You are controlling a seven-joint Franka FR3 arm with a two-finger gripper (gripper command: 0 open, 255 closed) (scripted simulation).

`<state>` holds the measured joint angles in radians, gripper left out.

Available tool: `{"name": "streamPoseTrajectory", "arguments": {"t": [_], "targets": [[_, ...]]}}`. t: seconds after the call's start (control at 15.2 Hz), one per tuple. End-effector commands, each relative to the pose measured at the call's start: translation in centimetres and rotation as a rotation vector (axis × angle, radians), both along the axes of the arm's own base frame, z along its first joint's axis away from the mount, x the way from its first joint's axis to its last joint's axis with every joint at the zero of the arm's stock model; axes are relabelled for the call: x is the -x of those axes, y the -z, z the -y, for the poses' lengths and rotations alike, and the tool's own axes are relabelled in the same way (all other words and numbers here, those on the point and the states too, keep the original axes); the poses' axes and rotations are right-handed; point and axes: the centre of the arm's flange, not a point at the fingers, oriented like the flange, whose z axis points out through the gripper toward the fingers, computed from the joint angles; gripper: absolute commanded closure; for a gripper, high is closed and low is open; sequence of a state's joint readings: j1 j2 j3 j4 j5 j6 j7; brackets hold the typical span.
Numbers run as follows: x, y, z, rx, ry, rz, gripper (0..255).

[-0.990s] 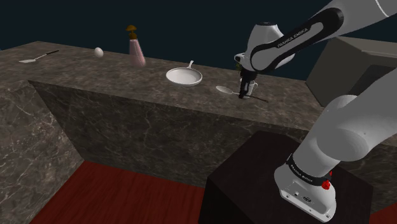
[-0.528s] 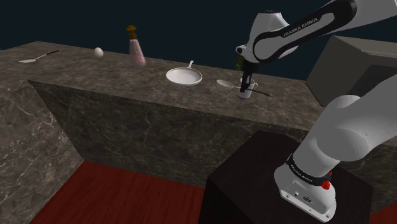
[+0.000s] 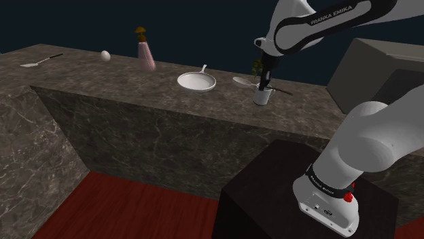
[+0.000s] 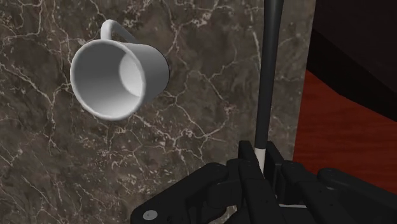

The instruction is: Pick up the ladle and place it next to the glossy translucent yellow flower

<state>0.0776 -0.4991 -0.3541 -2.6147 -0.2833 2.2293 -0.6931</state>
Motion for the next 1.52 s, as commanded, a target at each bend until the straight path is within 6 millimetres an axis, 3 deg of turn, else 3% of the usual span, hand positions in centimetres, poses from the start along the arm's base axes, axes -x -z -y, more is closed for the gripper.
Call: {"name": "streamPoseTrajectory", "arguments": {"t": [0.0, 0.4, 1.45], "targets": [[0.0, -1.1, 0.0, 0.000, 0.000, -0.001, 255], [0.0, -3.7, 0.0, 0.000, 0.000, -0.001, 255], [-15.4, -3.8, 14.4, 0.000, 0.000, -0.001, 255]]}}
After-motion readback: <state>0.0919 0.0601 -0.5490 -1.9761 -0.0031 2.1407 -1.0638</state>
